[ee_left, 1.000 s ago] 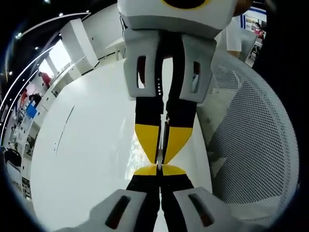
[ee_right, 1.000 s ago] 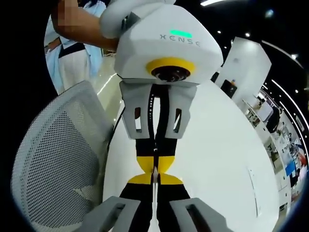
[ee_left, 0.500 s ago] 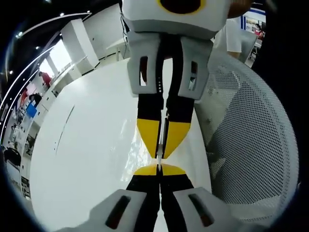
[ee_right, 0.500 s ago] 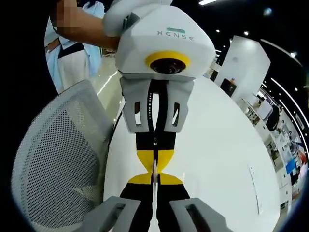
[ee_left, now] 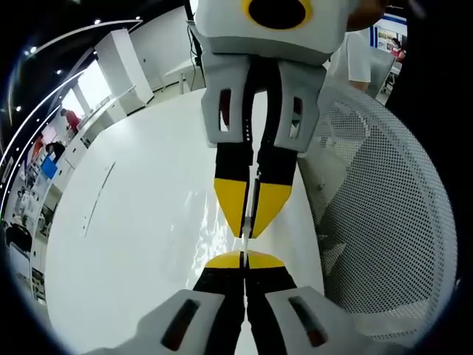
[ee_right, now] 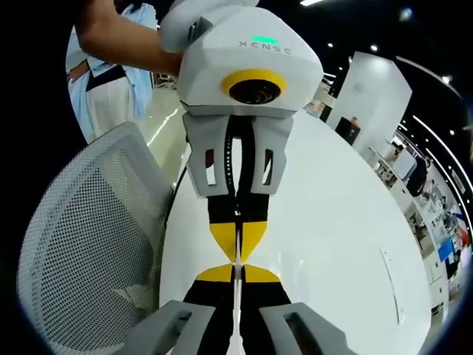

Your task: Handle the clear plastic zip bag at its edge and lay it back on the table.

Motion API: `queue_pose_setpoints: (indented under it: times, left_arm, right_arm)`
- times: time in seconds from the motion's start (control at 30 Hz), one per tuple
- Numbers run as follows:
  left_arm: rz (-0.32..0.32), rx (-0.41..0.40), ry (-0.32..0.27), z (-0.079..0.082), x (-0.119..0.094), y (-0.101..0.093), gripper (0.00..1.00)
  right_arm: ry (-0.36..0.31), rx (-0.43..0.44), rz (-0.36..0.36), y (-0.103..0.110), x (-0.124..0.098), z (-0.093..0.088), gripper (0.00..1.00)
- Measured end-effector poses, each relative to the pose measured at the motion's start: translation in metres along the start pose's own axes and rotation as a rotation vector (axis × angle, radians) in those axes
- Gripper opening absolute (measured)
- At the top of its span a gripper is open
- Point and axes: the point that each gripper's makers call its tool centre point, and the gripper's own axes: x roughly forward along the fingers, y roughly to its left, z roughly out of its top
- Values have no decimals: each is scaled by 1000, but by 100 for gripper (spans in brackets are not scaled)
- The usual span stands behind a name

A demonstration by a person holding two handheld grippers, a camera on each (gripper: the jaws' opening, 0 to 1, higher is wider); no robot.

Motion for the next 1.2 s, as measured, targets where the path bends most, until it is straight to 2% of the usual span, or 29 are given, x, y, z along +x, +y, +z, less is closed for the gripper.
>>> queue_pose_setpoints:
  times: [0.3, 0.33, 0.87, 1.2]
  left_arm:
    - [-10, 39, -3, -1, 0, -2, 0]
    - [6, 71, -2, -1, 1, 0, 0]
    - [11, 69, 14, 2, -4, 0, 0]
    - [7, 84, 45, 0, -2, 0, 0]
  right_arm:
    - [-1, 7, 3, 1, 3, 1, 0]
    - [-1, 8, 2, 0, 3, 1, 0]
    - [18, 19, 5, 0, 8, -2, 0]
    - [32, 26, 3, -1, 12, -3, 0]
